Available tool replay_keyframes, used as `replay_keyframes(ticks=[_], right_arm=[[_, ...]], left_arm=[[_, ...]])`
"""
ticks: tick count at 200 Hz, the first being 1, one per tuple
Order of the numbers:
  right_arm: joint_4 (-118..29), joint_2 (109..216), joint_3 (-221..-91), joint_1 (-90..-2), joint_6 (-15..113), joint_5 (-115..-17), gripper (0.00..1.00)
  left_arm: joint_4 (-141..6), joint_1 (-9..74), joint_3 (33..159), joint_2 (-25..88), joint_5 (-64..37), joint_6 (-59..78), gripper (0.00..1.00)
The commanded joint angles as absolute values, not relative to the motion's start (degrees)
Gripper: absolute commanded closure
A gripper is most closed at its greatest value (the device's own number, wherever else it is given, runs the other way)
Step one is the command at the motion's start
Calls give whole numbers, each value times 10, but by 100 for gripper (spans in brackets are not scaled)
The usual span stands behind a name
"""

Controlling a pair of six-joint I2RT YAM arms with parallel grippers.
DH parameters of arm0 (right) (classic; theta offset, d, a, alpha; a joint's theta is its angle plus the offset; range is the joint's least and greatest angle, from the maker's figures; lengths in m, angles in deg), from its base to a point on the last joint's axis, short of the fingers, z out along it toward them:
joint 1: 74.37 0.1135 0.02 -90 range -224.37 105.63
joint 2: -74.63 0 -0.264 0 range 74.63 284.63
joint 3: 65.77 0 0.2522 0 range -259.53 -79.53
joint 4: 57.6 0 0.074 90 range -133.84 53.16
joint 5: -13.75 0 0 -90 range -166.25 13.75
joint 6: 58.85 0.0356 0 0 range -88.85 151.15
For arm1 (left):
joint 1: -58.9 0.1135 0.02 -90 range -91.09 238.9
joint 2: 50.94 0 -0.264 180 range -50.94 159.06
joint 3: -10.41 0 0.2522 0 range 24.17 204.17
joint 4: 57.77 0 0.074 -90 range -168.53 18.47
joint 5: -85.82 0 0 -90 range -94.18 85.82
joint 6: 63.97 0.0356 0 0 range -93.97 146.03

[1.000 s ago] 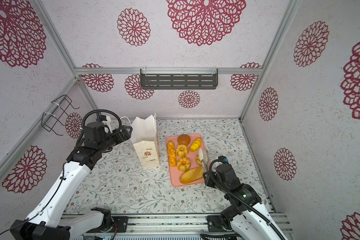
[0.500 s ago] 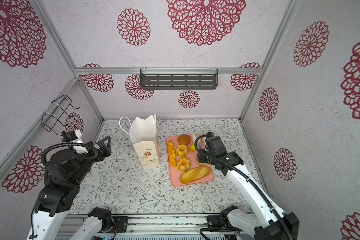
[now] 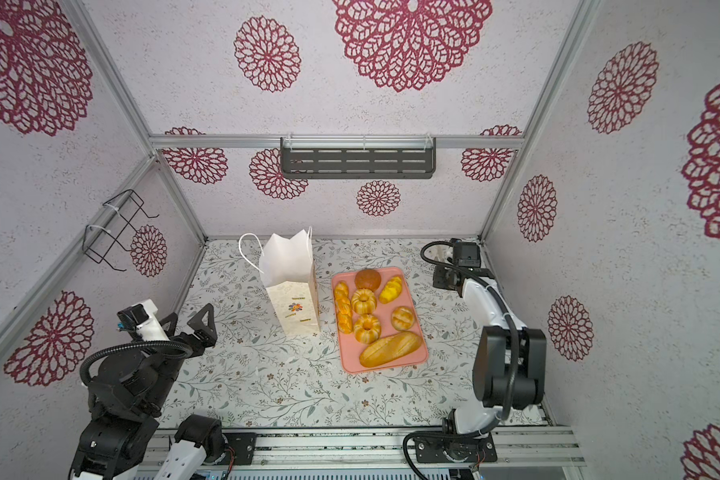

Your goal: Take the fake bread out of the paper bag

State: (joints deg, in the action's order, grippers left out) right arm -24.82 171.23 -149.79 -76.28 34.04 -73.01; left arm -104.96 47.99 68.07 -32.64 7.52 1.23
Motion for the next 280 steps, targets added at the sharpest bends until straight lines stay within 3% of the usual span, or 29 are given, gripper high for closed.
replay_keyframes(ticks=[1,53,72,97,100,103,147,185,206,238,280], right_arm=[[-315,1745,-1510,-764,276,-721,67],[-364,1812,-1536,-765,257,-741,54],[-372,1825,-1550,-765,256,-749,26],[-347,1832,-1585,-766,251,-770,22],[-344,1831,-1589,-766,250,-768,5],[-342,1829,-1592,-766,249,-768,2],[-373,1726,-1576,-768,271,-797,1],[-637,1532,-1345,-767,286,-833,1],[-782,1462,-1206,-768,280,-804,1],[-870,1465,-1079,-768,322,-811,1],[-985,1533,-970,-761,329,-822,1]], left_arm=[[-1041,484,657,-360,77,33,3],[-1036,484,595,-412,65,48,3],[-1036,484,579,-416,70,39,3],[-1032,484,577,-417,86,22,3],[-1029,484,577,-418,86,22,3],[-1026,483,577,-418,86,22,3],[-953,484,581,-414,100,100,3],[-814,484,528,-417,216,161,3],[-755,485,501,-370,271,162,3],[-721,491,495,-289,275,134,3],[-714,499,471,-281,274,116,3]])
